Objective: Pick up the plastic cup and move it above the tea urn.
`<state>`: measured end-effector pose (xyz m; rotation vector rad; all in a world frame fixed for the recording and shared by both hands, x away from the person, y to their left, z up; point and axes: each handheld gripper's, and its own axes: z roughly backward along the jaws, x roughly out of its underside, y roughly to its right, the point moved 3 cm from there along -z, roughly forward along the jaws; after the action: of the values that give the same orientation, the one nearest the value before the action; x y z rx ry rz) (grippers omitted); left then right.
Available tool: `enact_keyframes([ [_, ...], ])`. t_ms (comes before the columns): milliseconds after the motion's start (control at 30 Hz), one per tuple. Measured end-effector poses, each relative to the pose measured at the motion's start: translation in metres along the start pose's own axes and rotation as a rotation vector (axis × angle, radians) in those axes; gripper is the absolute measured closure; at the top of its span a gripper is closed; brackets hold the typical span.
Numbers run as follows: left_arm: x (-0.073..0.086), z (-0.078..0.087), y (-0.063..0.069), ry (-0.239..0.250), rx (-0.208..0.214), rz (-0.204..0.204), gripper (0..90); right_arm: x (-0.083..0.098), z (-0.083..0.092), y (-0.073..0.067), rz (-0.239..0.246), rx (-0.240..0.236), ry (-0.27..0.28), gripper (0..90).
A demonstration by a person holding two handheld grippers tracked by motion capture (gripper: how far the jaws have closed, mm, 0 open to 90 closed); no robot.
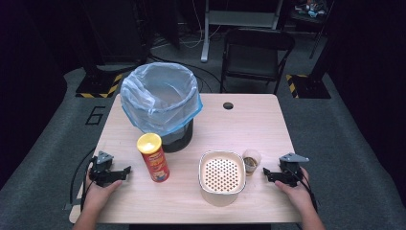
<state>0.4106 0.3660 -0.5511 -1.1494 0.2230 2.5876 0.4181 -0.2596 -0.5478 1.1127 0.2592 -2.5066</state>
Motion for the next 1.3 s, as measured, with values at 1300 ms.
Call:
enact_keyframes([
  [1300, 0.000, 0.000, 0.001, 0.001, -0.007, 0.004, 12.7, -0.018, 0.026, -0.043, 0.094, -0.165, -0.030, 22.2],
])
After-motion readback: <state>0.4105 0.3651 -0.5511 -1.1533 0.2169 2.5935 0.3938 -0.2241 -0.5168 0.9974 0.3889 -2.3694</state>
